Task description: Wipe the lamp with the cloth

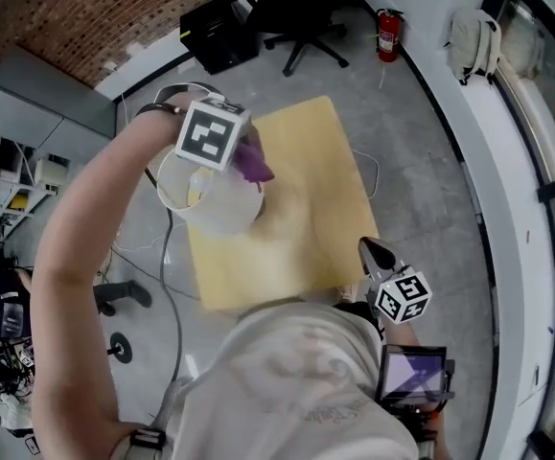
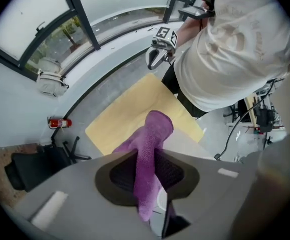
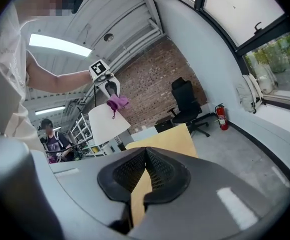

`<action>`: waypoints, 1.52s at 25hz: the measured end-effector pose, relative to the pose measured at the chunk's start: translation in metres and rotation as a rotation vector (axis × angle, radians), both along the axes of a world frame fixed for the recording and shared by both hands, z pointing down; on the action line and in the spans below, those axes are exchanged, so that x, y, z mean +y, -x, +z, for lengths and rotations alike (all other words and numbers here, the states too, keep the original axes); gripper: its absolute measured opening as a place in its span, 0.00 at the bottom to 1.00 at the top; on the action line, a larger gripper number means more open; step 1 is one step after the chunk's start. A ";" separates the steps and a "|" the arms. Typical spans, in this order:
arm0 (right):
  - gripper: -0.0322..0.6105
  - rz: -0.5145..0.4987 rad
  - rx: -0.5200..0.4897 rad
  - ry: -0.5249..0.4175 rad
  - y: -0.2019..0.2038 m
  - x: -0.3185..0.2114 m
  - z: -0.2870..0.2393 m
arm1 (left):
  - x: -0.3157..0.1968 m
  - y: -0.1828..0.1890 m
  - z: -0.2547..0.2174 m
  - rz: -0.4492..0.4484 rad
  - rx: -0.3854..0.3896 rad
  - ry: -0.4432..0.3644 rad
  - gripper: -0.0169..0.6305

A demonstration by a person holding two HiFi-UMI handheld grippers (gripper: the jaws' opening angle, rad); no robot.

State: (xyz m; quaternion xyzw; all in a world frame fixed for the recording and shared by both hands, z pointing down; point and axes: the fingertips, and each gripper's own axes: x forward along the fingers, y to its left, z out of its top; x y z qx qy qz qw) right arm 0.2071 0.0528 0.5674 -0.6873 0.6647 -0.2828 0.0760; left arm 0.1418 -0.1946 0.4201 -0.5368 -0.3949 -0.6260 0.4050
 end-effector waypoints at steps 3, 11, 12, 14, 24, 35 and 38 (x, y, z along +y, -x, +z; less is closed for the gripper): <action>0.07 -0.037 0.007 -0.014 -0.001 -0.008 -0.003 | -0.004 0.012 -0.020 -0.068 0.118 -0.043 0.16; 0.07 -0.139 0.004 -0.010 -0.006 -0.022 0.000 | 0.006 0.013 -0.055 -0.504 0.517 -0.106 0.16; 0.07 -0.149 0.007 -0.013 -0.005 -0.024 -0.002 | 0.008 0.014 -0.057 -0.552 0.542 -0.117 0.16; 0.07 -0.169 0.012 -0.018 -0.006 -0.028 -0.003 | 0.016 0.017 -0.058 -0.630 0.581 -0.138 0.16; 0.07 -0.246 -0.003 -0.027 -0.014 -0.039 0.001 | 0.037 0.011 -0.028 -0.944 0.778 -0.215 0.16; 0.07 -0.301 -0.008 -0.025 -0.013 -0.044 0.003 | 0.039 0.009 0.044 -1.128 0.937 -0.221 0.16; 0.07 -0.311 -0.004 -0.013 -0.016 -0.042 0.004 | 0.046 0.008 0.073 -1.176 0.915 -0.166 0.16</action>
